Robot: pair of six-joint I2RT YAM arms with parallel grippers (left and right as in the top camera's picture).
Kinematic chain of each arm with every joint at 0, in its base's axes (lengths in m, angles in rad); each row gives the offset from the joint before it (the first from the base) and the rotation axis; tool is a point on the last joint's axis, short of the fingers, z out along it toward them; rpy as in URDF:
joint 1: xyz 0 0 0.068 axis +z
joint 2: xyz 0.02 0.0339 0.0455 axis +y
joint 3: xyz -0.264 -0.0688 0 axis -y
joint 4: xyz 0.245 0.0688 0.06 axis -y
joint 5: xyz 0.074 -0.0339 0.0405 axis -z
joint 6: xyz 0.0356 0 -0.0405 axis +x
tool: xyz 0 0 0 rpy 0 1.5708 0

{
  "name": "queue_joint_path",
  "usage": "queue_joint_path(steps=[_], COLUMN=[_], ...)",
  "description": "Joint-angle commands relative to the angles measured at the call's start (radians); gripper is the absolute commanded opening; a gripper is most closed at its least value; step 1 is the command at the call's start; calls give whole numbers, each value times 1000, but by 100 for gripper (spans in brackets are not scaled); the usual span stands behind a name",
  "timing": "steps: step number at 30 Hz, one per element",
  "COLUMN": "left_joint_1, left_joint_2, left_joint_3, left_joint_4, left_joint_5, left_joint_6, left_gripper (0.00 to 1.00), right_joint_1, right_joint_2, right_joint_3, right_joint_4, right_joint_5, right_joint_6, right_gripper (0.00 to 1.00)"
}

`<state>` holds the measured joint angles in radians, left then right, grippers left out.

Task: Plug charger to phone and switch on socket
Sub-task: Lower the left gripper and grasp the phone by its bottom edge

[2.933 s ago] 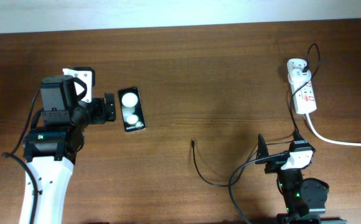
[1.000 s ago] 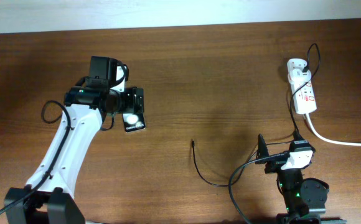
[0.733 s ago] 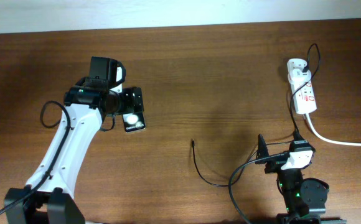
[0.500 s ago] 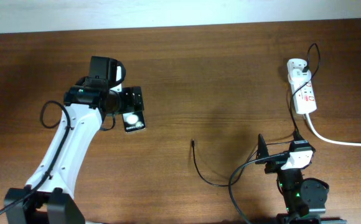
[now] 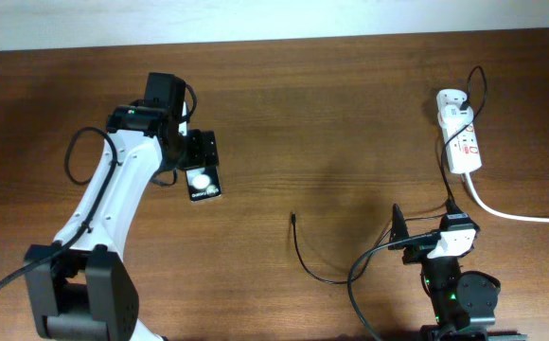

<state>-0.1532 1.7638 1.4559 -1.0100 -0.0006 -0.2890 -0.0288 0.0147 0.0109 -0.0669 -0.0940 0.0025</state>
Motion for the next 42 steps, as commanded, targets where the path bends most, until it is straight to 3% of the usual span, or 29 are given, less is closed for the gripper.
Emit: queue_joint_path(steps=[1, 16, 21, 42], left_joint_1=[-1, -1, -1, 1], left_joint_2=[9, 10, 107, 155], left_joint_3=[21, 21, 25, 88], left_joint_4=[-31, -32, -31, -21], left_joint_5=[-14, 21, 65, 27], left_joint_6=[-14, -66, -78, -100], left_gripper=[99, 99, 99, 99], right_joint_1=[10, 10, 10, 10], right_joint_2=[-7, -7, -7, -7], right_joint_3=[-5, -5, -5, -5], right_joint_4=[-5, -5, -5, -5], right_joint_5=[1, 1, 1, 1], right_joint_6=[2, 2, 2, 2], right_gripper=[99, 99, 99, 99])
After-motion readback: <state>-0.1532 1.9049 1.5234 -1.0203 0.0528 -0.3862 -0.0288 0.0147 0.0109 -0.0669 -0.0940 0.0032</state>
